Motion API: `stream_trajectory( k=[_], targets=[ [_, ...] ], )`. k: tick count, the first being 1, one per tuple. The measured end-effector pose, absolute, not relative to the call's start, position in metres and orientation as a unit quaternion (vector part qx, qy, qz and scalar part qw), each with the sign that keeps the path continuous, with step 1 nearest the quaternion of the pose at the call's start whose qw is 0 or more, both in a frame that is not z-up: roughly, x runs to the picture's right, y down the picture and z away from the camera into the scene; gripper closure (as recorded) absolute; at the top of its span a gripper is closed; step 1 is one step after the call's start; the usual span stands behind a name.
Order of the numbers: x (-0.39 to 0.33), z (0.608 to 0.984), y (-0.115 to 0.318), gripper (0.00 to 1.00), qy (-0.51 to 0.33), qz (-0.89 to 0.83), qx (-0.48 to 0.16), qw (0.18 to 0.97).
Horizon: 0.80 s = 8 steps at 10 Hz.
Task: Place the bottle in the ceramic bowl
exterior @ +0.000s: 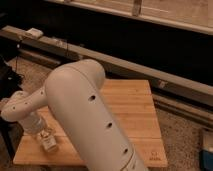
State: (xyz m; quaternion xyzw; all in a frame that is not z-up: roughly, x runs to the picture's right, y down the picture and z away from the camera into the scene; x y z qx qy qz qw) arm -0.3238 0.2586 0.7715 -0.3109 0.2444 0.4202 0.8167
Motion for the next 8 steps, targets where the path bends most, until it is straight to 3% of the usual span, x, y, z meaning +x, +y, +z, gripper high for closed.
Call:
stream_trajectory(
  k=[3,6,8],
  targets=[
    [-0.325,0.777,0.261,0.69,0.265,0.41,-0.323,0.811],
    [-0.324,0.766,0.232,0.98,0.254,0.429,-0.342,0.797],
    [-0.325,0.74,0.198,1.0,0.227,0.441,-0.353,0.794]
  ],
)
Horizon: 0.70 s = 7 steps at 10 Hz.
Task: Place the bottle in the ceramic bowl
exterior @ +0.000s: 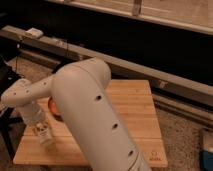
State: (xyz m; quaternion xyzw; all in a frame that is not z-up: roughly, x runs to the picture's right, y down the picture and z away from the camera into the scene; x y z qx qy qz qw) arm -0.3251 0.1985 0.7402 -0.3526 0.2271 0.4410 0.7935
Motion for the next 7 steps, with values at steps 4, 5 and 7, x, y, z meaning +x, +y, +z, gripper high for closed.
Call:
stream_trajectory(
  k=[4,5,7],
  targets=[
    [-0.306,0.722,0.125,1.0,0.177,0.481,-0.358,0.781],
    [-0.301,0.729,0.109,1.0,0.173,0.49,-0.349,0.779],
    [-0.283,0.756,0.086,1.0,0.177,0.509,-0.332,0.774]
  ],
)
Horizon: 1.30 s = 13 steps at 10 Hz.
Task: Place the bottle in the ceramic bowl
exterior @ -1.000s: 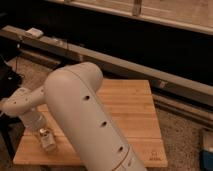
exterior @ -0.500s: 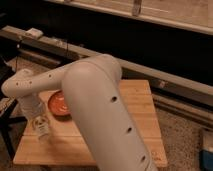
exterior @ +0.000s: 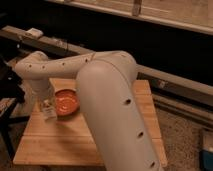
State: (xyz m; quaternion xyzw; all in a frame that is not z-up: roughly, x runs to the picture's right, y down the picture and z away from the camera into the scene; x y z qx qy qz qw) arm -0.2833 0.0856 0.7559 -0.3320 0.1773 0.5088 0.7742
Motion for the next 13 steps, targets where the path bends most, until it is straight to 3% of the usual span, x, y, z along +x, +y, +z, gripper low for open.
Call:
stream_trajectory(
  k=[4,11,13],
  targets=[
    [-0.268,0.808,0.062,0.96,0.181,0.535,-0.299,0.769],
    [-0.266,0.843,0.039,0.25,0.153,0.558,-0.269,0.77],
    [-0.261,0.847,0.031,0.2,0.141,0.565,-0.264,0.769]
  ],
)
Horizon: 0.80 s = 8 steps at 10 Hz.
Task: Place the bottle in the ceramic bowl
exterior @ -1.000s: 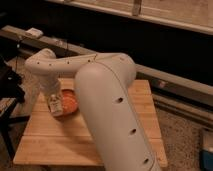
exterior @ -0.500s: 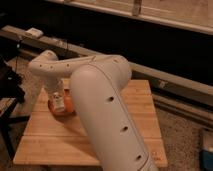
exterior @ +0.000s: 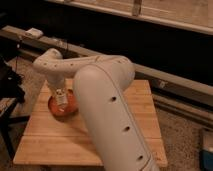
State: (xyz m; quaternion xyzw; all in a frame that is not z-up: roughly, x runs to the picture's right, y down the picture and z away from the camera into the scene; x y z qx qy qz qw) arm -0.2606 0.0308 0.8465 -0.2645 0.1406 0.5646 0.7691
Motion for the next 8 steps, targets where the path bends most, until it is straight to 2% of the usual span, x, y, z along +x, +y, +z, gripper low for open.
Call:
stream_trajectory(
  k=[8],
  targets=[
    [-0.2612,0.8463,0.031,0.2,0.14,0.565,-0.265,0.769]
  ],
)
